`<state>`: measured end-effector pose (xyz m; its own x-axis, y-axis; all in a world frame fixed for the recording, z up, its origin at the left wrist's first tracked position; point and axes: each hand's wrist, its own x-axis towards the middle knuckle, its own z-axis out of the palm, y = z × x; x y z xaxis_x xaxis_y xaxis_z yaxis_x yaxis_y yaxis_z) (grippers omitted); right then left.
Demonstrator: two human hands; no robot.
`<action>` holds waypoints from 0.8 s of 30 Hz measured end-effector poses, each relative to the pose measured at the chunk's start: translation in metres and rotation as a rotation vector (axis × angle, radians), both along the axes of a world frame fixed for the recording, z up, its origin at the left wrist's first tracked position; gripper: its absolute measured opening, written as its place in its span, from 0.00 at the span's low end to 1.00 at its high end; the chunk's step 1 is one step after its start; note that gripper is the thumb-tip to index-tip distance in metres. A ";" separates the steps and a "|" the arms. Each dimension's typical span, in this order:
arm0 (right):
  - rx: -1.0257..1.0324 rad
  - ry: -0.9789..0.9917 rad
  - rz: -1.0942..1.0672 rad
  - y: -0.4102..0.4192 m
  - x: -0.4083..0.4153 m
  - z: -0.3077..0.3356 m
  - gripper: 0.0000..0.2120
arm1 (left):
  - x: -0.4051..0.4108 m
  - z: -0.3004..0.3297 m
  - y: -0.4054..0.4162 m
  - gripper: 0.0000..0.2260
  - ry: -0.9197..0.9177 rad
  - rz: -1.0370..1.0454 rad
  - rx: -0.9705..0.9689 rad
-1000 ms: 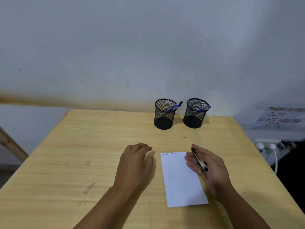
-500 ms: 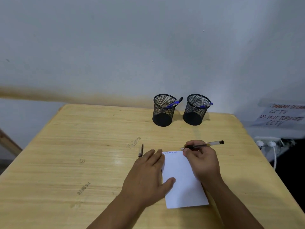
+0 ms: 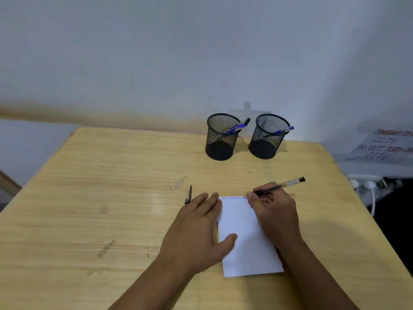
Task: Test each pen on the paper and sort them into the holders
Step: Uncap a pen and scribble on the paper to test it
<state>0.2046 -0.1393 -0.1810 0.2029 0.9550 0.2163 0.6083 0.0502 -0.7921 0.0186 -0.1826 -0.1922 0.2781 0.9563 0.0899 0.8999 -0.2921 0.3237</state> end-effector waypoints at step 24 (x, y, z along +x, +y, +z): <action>0.029 -0.056 0.008 0.001 -0.001 -0.002 0.06 | 0.001 0.004 -0.001 0.38 -0.004 0.004 0.000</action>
